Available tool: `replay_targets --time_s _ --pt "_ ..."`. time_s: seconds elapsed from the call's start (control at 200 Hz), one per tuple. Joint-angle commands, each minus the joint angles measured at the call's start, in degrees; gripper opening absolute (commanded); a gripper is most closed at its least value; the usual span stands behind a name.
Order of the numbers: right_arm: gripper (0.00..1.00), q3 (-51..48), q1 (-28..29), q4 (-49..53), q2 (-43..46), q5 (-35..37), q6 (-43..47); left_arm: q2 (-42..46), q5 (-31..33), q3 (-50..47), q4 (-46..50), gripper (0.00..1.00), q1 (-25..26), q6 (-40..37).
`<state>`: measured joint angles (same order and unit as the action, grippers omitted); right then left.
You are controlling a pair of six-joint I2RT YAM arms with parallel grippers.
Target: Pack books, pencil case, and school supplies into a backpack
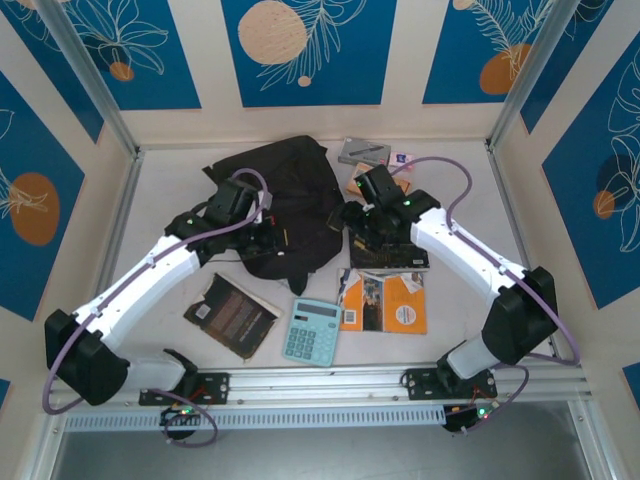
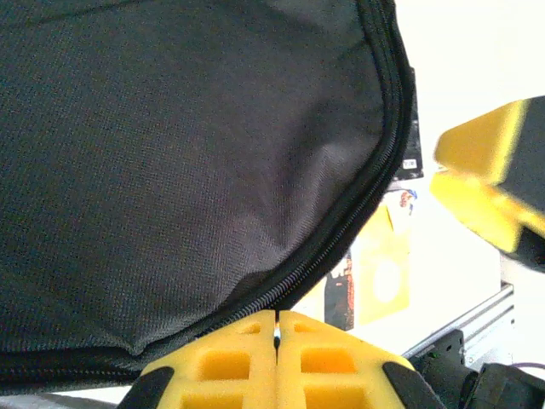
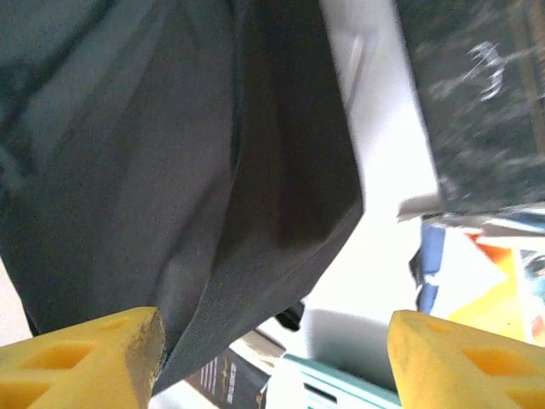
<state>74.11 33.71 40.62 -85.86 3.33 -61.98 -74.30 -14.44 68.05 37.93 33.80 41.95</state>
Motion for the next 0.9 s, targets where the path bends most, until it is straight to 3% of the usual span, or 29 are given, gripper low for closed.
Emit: replay_targets --time_s 0.0,0.15,0.3,0.4,0.595,0.775,0.895 --pt "0.71 -0.75 2.16 -4.09 -0.62 -4.53 -6.52 2.49 -1.58 1.35 -1.81 0.0 1.81 1.71" --pt "0.71 -1.63 4.34 -9.84 -2.4 -6.85 -10.44 4.19 -0.81 -0.17 -1.98 0.0 2.87 2.64" --pt "0.64 1.68 7.79 -8.46 -6.28 -4.72 -10.29 5.6 -0.51 -1.4 -1.9 0.0 3.23 3.03" --pt "0.54 0.95 8.38 -8.54 -7.11 -4.35 -11.61 6.34 0.35 -1.65 -1.56 0.0 3.23 2.7" --pt "0.2 -2.79 8.39 -8.55 -5.33 -0.96 -13.27 6.57 1.2 -2.58 -1.24 0.0 3.22 2.34" --pt "0.13 -1.01 8.62 -4.97 -5.51 2.49 -7.7 6.81 4.76 -3.41 0.07 0.0 3.27 0.75" --pt "0.01 -0.29 8.52 -2.28 -5.81 4.56 -4.67 7.31 7.39 -4.4 1.06 0.0 3.21 -0.43"
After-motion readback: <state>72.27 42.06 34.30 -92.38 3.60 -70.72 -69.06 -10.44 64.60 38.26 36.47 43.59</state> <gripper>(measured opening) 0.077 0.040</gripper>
